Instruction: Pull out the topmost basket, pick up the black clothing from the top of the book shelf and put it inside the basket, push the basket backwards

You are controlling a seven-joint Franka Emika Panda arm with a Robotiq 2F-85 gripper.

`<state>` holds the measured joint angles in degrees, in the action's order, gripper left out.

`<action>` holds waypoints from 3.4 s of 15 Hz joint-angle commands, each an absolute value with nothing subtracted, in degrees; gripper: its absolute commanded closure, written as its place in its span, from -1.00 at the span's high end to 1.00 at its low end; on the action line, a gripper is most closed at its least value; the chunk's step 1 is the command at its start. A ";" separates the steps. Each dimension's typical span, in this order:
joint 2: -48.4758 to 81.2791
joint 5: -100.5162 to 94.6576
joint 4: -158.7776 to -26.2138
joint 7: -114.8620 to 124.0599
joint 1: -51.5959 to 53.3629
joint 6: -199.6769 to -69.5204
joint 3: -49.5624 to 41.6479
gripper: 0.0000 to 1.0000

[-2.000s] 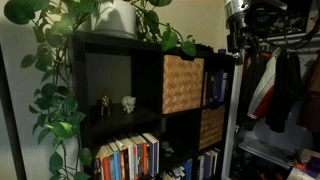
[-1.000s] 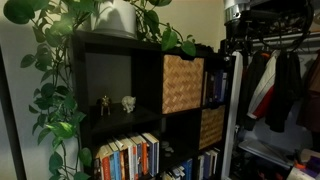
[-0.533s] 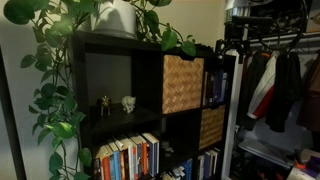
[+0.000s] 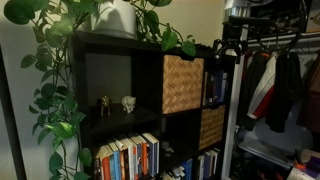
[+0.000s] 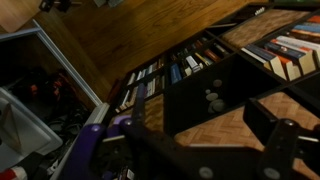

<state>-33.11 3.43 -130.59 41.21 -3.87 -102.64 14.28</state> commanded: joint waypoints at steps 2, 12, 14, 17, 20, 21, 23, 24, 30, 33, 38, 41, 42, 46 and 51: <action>-27.73 3.18 -129.40 55.64 -4.61 -113.55 16.35 1.00; -23.84 -4.77 -130.54 85.88 -5.21 -130.81 16.62 1.00; -23.83 -6.52 -130.96 90.58 -5.47 -133.62 16.61 1.00; -23.42 -8.96 -131.44 95.37 -5.48 -136.48 16.55 1.00; -22.59 -11.40 -132.27 98.51 -5.53 -140.83 16.51 1.00; -22.36 -12.28 -132.50 99.43 -5.67 -142.16 16.59 1.00; -21.72 -14.33 -132.96 101.18 -6.08 -145.46 16.72 1.00; -21.28 -15.33 -133.12 101.93 -6.33 -146.88 16.78 1.00; -19.14 -20.58 -133.86 107.07 -7.87 -153.77 17.35 1.00; -18.35 -23.70 -134.03 109.88 -8.67 -156.33 18.12 1.00; -17.70 -28.88 -134.03 114.22 -9.67 -156.99 19.47 1.00; -17.07 -30.32 -133.72 115.01 -9.99 -156.45 20.40 1.00; -16.51 -29.29 -133.51 113.68 -9.17 -156.02 20.13 1.00; -14.88 -22.37 -132.52 105.34 -3.77 -152.73 16.88 1.00; -16.07 -7.15 -131.34 89.59 1.59 -147.09 12.14 1.00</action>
<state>-17.73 -14.00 -133.00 96.74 -2.94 -152.38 14.21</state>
